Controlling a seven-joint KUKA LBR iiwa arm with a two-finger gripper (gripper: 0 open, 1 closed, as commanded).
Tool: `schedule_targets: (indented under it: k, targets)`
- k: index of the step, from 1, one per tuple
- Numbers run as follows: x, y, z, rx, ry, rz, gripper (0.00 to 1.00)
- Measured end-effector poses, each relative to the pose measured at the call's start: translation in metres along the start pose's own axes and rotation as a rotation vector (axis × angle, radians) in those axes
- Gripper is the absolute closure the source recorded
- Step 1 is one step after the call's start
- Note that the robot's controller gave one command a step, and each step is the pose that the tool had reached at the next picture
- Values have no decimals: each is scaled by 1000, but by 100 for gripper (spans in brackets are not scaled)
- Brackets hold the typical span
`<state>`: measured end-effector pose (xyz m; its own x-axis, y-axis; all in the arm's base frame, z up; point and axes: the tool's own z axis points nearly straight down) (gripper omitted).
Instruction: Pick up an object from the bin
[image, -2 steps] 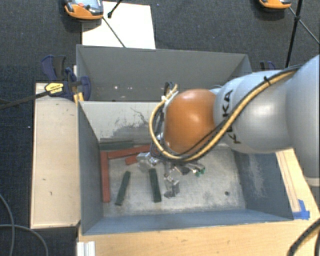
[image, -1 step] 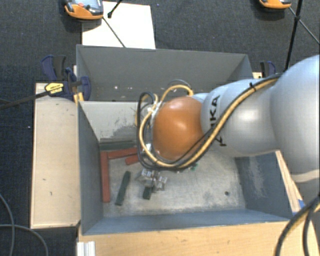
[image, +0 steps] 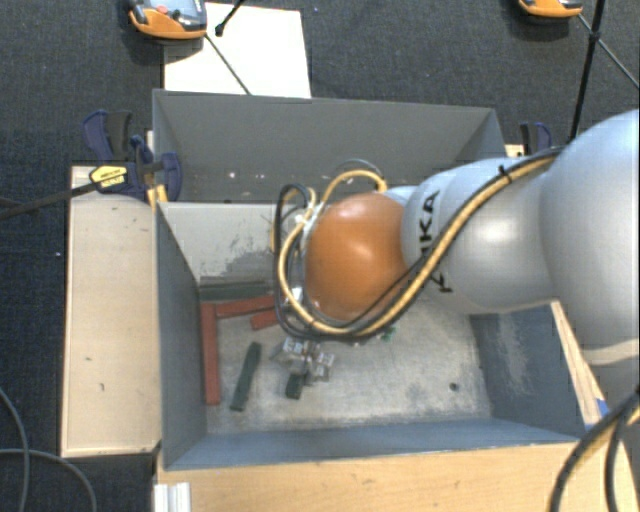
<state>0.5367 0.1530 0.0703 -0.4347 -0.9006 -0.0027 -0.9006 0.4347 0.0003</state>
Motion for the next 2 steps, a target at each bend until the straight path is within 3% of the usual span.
schedule_targets:
  k: [1, 2]
  targets:
    - [-4, -7, -41, -2, 3, -10, 100]
    - [-32, -23, -163, 0, 0, -7, 100]
